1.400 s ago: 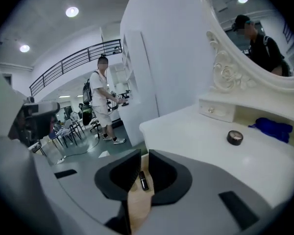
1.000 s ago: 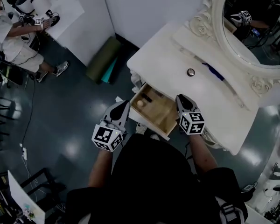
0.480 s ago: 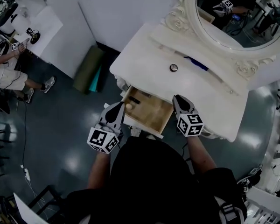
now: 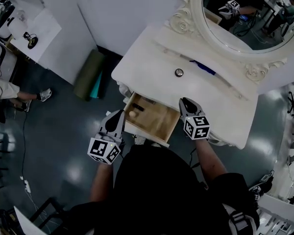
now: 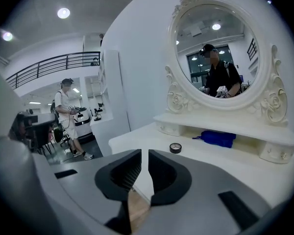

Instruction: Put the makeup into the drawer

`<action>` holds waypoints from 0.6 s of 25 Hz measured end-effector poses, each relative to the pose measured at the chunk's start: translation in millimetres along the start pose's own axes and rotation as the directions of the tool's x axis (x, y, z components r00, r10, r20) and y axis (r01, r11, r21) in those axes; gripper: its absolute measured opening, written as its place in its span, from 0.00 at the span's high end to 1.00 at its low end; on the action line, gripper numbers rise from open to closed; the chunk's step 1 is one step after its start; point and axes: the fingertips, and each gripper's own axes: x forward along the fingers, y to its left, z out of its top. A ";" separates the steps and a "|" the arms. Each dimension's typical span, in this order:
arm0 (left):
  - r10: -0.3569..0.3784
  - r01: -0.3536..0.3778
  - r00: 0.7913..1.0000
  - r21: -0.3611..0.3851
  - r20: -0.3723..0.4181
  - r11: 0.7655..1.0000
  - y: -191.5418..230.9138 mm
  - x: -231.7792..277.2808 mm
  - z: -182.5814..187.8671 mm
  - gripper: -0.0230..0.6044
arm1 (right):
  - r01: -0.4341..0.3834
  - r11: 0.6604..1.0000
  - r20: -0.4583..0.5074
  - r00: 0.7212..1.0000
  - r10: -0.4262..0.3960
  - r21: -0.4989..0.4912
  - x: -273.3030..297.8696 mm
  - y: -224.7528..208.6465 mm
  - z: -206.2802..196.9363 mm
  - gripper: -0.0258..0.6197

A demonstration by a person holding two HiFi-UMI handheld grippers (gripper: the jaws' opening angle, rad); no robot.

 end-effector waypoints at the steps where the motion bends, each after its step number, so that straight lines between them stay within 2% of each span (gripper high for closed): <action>1: 0.004 -0.004 1.000 0.004 -0.001 1.000 1.1 -0.8 0.6 0.93 | 0.004 1.000 -0.009 1.000 -0.004 -0.015 4.4 -3.0 0.1 0.87; 9: 0.045 -0.045 0.999 0.020 -0.008 0.999 13.8 -6.4 3.2 0.93 | 0.034 0.992 -0.091 0.995 -0.045 -0.124 61.9 -40.6 9.5 0.85; 15: 0.077 -0.077 0.996 0.009 -0.034 0.997 28.0 -7.6 0.8 0.93 | 0.054 0.990 -0.134 0.988 -0.071 -0.127 100.5 -62.3 13.5 0.81</action>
